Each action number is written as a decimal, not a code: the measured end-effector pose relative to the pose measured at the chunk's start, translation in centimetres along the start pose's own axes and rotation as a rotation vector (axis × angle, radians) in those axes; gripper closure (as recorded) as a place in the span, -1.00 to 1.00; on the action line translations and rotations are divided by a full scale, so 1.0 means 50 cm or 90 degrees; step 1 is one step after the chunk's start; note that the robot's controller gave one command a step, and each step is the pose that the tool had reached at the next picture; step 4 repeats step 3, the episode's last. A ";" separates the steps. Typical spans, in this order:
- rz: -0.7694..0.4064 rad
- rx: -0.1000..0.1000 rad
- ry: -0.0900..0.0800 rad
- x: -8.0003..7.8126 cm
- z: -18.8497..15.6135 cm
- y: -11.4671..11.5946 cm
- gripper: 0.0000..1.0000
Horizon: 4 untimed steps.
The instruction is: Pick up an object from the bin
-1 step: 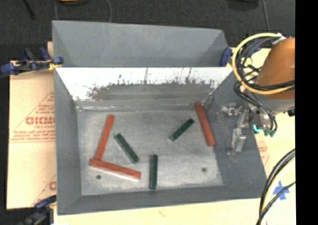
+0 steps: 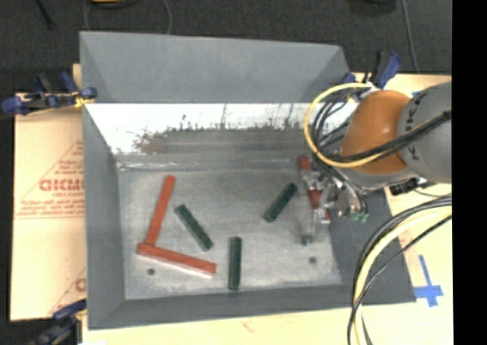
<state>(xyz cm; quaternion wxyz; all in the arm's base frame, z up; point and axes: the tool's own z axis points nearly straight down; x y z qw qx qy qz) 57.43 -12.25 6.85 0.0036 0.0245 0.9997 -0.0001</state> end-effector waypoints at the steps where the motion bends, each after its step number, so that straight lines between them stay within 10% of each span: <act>1: 0.072 -0.002 -0.002 -0.115 -0.016 0.165 -1.00; 2: 0.072 0.002 0.001 -0.111 -0.015 0.153 1.00; 3: 0.052 0.001 -0.004 -0.078 -0.320 0.186 1.00; 4: 0.052 0.001 -0.004 -0.078 -0.320 0.186 1.00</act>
Offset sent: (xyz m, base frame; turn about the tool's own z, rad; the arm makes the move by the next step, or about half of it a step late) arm 0.0575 0.0750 0.0064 0.1191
